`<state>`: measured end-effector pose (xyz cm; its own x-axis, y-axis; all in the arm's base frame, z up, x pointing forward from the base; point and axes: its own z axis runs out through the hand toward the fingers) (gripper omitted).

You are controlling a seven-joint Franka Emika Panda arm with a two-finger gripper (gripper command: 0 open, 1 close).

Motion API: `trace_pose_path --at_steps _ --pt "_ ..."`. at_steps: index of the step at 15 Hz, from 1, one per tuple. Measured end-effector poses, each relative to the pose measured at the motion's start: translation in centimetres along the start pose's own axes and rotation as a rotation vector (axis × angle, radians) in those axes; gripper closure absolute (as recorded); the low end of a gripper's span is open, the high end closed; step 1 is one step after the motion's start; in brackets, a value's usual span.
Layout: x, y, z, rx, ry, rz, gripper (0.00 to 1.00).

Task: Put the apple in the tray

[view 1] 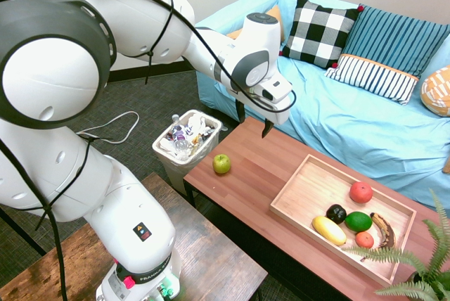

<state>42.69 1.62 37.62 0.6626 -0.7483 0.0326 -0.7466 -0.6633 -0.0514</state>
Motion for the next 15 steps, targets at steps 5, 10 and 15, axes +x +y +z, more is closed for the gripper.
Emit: trace_pose_path --at_steps 5,10,15 --pt "-0.1 -0.1 0.2 -0.012 0.007 -0.013 0.00" --pt "-3.5 -2.2 2.7 -0.049 -0.004 -0.052 0.00" --pt "-6.1 -5.7 9.4 -0.058 -0.034 -0.066 0.00"
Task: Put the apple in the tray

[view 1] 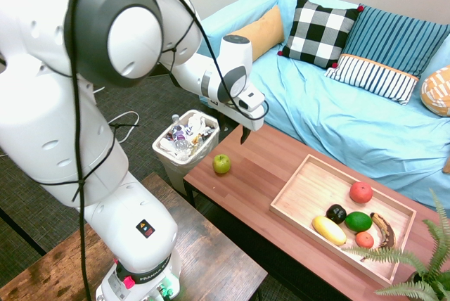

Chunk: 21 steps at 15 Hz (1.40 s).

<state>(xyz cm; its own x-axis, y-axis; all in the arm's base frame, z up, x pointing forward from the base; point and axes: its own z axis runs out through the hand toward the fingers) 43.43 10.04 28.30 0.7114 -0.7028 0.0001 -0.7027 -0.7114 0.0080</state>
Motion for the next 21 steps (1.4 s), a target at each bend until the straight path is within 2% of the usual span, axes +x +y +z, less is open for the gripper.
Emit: trace_pose_path --at_steps 4,8,21 --pt "-0.6 -3.2 5.6 -0.039 -0.023 0.022 0.00" --pt "-1.7 -4.6 10.0 -0.082 -0.040 0.040 0.00" --pt "-3.4 -4.7 17.5 -0.164 -0.050 0.041 0.00"
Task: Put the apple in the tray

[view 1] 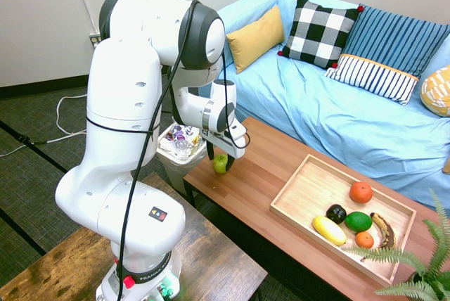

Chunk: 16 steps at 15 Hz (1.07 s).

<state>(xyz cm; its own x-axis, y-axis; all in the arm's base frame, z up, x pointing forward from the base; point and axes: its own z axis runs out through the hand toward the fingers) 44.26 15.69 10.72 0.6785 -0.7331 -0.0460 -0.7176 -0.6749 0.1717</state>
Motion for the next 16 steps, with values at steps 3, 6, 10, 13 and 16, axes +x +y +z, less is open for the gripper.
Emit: trace_pose_path --at_steps 3,6,10,13,16 --pt "0.3 -0.7 1.0 -0.007 -0.003 0.000 1.00" --pt "0.3 -1.6 1.6 -0.008 -0.006 0.000 1.00" --pt "0.5 -1.7 1.6 -0.006 -0.006 0.005 1.00" --pt "0.6 -1.6 1.6 -0.008 -0.007 0.006 1.00" --pt "1.0 -1.5 1.2 -0.006 -0.013 0.004 1.00"
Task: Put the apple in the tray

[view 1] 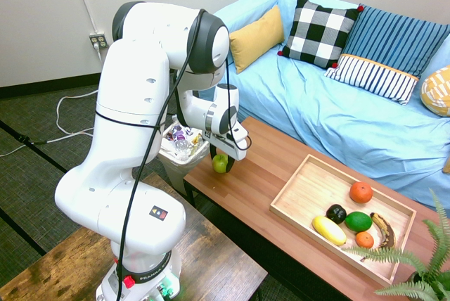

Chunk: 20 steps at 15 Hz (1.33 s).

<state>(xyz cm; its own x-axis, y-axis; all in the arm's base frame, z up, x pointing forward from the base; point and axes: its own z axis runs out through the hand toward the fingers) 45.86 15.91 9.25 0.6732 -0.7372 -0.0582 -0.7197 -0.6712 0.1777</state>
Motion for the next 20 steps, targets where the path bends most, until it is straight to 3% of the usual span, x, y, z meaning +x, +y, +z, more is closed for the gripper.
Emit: trace_pose_path --at_steps 3,9,15,20 --pt "2.6 0.4 -4.0 0.027 0.022 0.025 1.00" --pt "13.7 4.4 -13.7 0.100 0.083 0.156 1.00" --pt "24.1 10.2 -15.3 0.123 0.087 0.232 1.00" --pt "29.6 10.7 -12.3 0.130 0.056 0.237 1.00"
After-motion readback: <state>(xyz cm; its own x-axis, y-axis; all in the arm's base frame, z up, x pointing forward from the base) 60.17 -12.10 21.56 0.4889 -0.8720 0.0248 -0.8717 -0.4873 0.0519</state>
